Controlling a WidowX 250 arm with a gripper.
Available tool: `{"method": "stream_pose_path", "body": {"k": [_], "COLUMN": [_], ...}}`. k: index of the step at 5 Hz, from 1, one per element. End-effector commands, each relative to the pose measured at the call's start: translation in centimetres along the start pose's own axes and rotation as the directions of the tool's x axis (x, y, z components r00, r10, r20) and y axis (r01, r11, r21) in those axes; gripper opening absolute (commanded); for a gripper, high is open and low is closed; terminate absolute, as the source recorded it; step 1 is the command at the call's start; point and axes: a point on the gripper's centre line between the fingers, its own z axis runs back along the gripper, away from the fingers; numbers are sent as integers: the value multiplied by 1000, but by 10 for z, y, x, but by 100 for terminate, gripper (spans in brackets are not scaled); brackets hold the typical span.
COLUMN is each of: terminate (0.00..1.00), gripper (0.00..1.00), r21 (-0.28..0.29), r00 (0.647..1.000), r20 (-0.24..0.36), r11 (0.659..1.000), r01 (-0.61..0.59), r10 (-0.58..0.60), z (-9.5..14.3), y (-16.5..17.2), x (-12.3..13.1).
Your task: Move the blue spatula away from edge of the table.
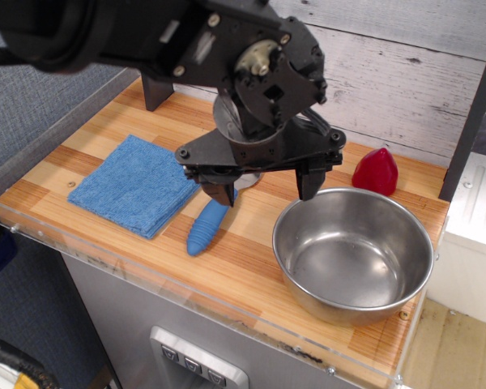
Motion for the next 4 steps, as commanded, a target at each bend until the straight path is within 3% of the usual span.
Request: {"method": "stream_pose_path", "body": {"k": [1,4], "terminate": [0,0], "gripper": [100,100], "r21": [0,59], "r00": [1000,999], "r20": [0,4], "r11": [1000,997], "r01": [0,-41], "r10": [0,41], "z": [0,-15], "y": [0,69], "x": [0,23]}}
